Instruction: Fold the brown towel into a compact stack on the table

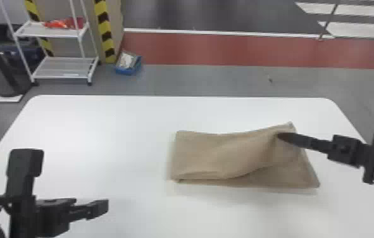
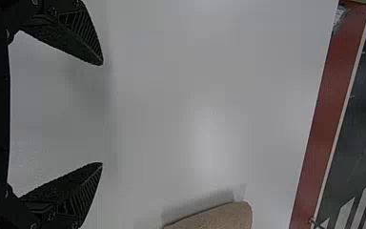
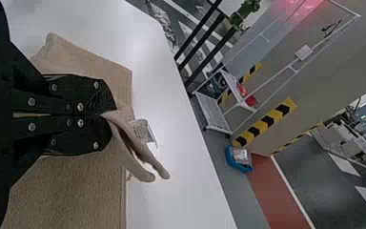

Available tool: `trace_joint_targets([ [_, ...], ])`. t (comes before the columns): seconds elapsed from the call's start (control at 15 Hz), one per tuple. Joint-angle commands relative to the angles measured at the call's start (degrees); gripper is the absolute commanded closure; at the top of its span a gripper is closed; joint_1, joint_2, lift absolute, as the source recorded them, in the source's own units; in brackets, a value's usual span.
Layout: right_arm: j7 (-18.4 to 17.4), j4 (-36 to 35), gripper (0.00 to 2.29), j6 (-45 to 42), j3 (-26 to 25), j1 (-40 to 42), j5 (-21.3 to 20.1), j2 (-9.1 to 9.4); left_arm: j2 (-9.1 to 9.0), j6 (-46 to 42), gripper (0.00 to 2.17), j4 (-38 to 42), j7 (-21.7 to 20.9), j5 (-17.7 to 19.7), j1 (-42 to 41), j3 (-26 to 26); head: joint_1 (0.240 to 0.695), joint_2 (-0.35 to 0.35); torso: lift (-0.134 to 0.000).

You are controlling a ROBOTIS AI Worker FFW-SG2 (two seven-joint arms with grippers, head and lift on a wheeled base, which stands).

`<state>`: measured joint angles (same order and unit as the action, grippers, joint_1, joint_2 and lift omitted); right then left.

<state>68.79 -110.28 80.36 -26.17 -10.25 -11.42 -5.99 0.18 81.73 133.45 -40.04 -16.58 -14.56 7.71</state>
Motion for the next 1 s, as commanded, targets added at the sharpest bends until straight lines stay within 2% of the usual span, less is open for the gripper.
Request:
trace_joint_targets([
  [0.0,-0.23,3.84,1.84,-3.93,-0.37,-0.82,-1.15,-0.25,-0.32,-1.26,0.14,-0.64,0.05,0.05,0.06,-0.06,0.695,-0.082,-0.124],
  [0.13,0.65,3.49,1.84,-0.59,-0.55,-1.26,-1.5,-0.69,-0.32,-1.09,0.14,-0.56,0.05,0.05,0.06,-0.15,0.695,-0.093,-0.124],
  [0.33,0.47,5.25,1.84,-4.46,0.51,1.02,-2.03,-0.6,-0.32,-1.26,0.14,-0.82,-0.22,-0.04,-0.11,0.2,0.695,-0.098,-0.124],
  [0.53,1.7,0.06,1.84,3.45,-3.36,-1.26,0.43,-1.92,-0.32,-1.09,0.14,-0.56,-0.31,-0.21,0.06,-0.06,0.695,-0.097,-0.124],
  [0.6,1.97,0.15,1.84,2.57,-3.89,-0.91,0.17,-2.27,-0.32,-1.09,0.14,-0.64,-0.31,-0.21,-0.11,0.03,0.695,-0.101,-0.124],
  [0.73,1.09,5.51,1.84,-4.46,-4.06,0.32,-1.06,-2.36,-0.32,-1.26,0.14,-1.17,-0.31,-0.12,-0.11,-0.06,0.695,-0.117,-0.124],
  [0.93,1.09,8.94,1.84,-6.39,-3.18,-0.91,-2.29,-2.63,-0.32,-1.26,0.14,-1.08,-0.48,-0.21,0.15,-0.5,0.695,-0.149,-0.124],
])
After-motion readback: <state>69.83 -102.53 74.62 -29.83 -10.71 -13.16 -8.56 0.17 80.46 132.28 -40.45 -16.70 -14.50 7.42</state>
